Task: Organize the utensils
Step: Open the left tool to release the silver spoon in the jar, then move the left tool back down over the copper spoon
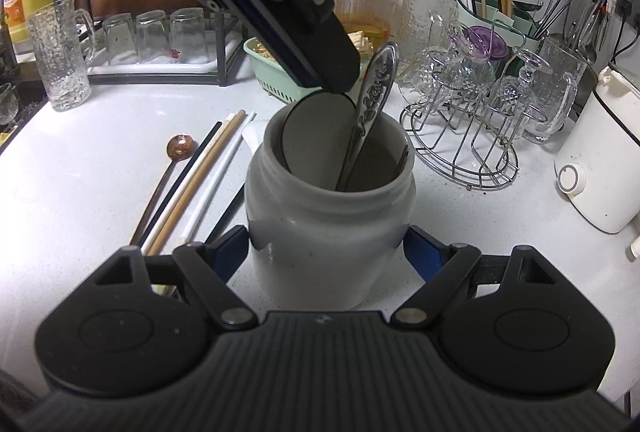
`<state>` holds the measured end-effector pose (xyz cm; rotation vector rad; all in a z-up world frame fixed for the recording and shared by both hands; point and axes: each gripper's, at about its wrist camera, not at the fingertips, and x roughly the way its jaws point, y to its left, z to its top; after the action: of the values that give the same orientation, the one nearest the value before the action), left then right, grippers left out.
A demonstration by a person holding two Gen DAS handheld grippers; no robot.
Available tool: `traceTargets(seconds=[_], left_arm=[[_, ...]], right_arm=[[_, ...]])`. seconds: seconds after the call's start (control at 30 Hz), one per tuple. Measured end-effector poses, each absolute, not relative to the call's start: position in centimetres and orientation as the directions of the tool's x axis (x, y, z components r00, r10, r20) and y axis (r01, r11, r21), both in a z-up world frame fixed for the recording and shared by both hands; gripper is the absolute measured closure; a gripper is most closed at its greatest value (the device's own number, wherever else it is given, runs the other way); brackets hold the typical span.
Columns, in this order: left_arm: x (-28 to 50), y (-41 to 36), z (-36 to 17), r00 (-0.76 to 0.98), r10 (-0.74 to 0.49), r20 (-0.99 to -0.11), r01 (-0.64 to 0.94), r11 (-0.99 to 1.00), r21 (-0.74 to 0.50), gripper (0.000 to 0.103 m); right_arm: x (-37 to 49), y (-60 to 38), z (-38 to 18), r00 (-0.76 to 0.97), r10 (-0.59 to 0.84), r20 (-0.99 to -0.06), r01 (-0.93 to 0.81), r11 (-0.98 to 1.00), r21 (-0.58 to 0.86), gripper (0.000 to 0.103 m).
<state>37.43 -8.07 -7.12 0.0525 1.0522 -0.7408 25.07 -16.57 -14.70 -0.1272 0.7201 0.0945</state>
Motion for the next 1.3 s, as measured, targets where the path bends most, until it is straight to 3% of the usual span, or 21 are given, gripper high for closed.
traceTargets(seconds=[0.27, 0.3, 0.37, 0.4, 0.43, 0.53, 0.97, 1.3], left_arm=[[36.8, -6.8, -5.5, 0.341, -0.531, -0.776, 0.556, 0.779, -0.289, 0.096], [36.7, -6.5, -5.4, 0.355, -0.526, -0.773, 0.543, 0.789, -0.288, 0.093], [36.6, -5.7, -5.2, 0.388, -0.519, -0.762, 0.516, 0.807, -0.288, 0.077], [36.5, -5.2, -5.1, 0.410, -0.512, -0.755, 0.503, 0.817, -0.282, 0.064], [36.3, -4.6, -5.0, 0.437, -0.501, -0.747, 0.489, 0.829, -0.270, 0.060], [35.7, -2.8, -4.9, 0.505, -0.460, -0.730, 0.442, 0.865, -0.239, 0.059], [33.3, 6.3, -8.9, 0.581, -0.335, -0.742, 0.154, 0.940, -0.304, 0.059], [33.9, 8.4, -13.1, 0.562, -0.300, -0.770, 0.079, 0.947, -0.312, 0.059]], right_arm=[[25.2, -16.5, -14.7, 0.745, 0.048, -0.666, -0.131, 0.988, -0.076, 0.016], [25.2, -16.5, -14.7, 0.744, 0.049, -0.666, -0.131, 0.989, -0.074, 0.016], [25.2, -16.6, -14.7, 0.744, 0.052, -0.667, -0.133, 0.989, -0.071, 0.016], [25.2, -16.6, -14.7, 0.743, 0.055, -0.667, -0.133, 0.989, -0.067, 0.016], [25.2, -16.6, -14.7, 0.744, 0.057, -0.666, -0.132, 0.989, -0.062, 0.016], [25.4, -16.6, -14.8, 0.749, 0.059, -0.659, -0.128, 0.990, -0.057, 0.016], [25.7, -17.2, -14.5, 0.741, 0.113, -0.662, -0.175, 0.984, -0.028, 0.017], [25.6, -17.4, -14.4, 0.755, 0.132, -0.642, -0.171, 0.985, 0.000, 0.012]])
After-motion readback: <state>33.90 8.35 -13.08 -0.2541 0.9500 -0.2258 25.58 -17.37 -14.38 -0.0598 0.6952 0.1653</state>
